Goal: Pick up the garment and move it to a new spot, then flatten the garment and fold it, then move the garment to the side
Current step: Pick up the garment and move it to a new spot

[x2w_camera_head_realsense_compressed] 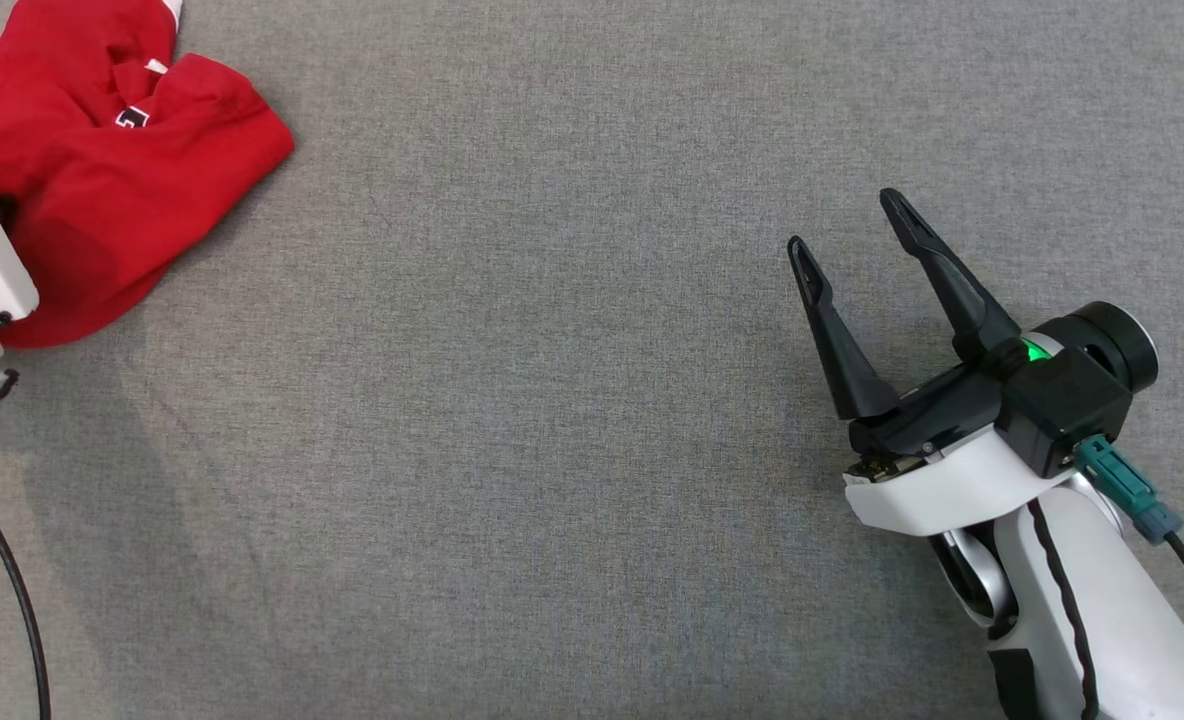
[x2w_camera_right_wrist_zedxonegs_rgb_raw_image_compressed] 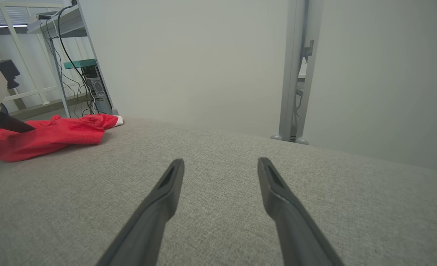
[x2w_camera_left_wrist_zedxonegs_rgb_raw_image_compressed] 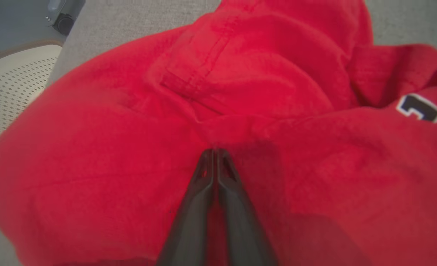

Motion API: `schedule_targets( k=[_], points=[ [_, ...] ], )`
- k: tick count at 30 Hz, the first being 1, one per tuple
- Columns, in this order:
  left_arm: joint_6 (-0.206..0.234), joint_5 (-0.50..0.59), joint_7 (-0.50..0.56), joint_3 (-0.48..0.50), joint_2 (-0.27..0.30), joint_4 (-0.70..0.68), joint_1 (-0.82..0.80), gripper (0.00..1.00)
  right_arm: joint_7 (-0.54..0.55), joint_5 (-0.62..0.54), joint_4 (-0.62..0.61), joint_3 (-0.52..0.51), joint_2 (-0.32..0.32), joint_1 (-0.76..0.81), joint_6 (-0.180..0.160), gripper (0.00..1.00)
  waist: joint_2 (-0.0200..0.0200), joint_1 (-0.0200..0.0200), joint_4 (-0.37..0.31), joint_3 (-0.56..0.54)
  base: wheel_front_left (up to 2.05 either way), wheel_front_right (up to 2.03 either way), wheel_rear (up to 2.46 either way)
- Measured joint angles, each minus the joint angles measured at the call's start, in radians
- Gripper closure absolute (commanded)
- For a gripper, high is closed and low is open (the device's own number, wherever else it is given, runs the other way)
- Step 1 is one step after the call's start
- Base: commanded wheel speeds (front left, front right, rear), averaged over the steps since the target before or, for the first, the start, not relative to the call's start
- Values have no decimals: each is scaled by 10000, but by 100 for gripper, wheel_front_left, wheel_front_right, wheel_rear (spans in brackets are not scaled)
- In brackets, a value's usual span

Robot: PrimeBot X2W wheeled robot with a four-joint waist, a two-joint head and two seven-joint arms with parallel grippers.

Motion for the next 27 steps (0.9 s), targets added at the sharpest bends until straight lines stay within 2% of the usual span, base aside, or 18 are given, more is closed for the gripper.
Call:
schedule_targets(
  k=[11, 17, 27],
  points=[
    [0, -247, -1693, -405, 111, 132, -180, 100, 0, 6, 176, -25, 82, 2, 0, 0, 0, 0, 74, -486, 0, 0, 0],
    [0, -282, -3289, -474, 278, 15, -249, 100, 0, 123, 274, -17, 159, 45, -2, 0, 0, 0, 42, -1134, 0, 0, 0],
    [-2, -750, -5313, -963, 188, -1287, 140, 100, 0, 334, 447, -150, 349, 484, -2, 0, 0, 0, -149, -2399, 0, 0, 0]
  ],
)
